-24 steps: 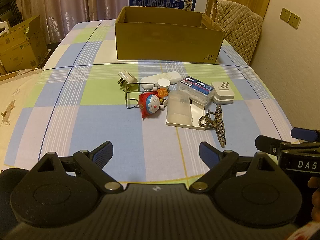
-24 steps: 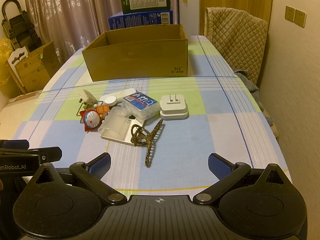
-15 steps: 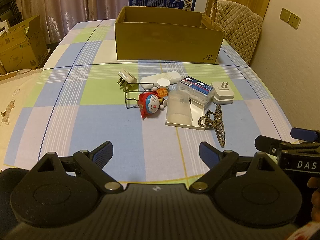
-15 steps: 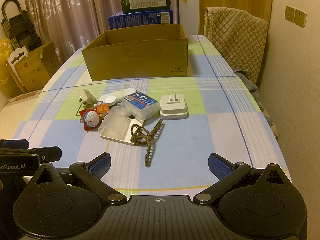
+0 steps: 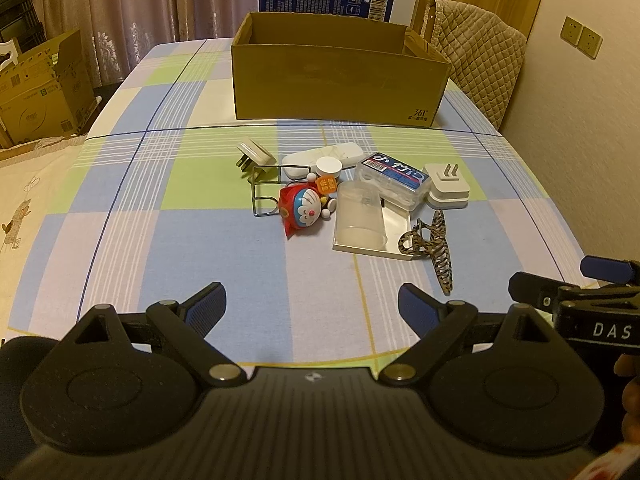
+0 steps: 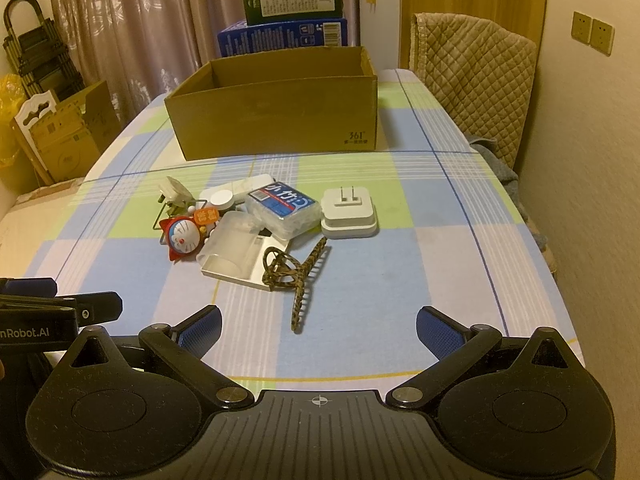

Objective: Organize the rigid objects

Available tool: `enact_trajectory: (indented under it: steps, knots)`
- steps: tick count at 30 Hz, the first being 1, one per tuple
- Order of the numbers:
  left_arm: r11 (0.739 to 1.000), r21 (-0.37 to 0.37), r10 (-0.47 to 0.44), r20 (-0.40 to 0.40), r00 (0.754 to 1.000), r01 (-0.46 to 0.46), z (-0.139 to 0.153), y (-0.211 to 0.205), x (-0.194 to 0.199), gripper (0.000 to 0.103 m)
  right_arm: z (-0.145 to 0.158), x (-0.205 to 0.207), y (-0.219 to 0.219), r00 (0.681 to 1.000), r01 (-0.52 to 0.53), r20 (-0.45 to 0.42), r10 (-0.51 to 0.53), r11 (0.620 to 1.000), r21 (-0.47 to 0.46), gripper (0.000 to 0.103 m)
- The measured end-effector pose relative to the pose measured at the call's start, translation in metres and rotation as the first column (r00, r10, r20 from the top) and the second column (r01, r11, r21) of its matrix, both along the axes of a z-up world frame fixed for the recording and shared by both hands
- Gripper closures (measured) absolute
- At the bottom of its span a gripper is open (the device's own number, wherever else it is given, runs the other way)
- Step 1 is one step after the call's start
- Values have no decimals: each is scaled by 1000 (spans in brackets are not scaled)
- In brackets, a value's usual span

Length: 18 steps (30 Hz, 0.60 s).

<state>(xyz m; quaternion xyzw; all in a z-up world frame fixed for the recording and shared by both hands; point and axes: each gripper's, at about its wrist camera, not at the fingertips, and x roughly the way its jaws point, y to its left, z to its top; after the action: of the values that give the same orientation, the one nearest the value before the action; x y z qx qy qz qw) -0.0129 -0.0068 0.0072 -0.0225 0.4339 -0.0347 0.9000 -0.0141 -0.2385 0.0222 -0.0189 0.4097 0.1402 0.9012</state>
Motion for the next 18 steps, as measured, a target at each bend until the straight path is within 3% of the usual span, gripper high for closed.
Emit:
enact_trajectory:
  steps: [18]
  knots:
    - [1000,10,0,-28,1000,0,-12,4,11,12,-12,11,1,999,0,-32,1,1000,17,2]
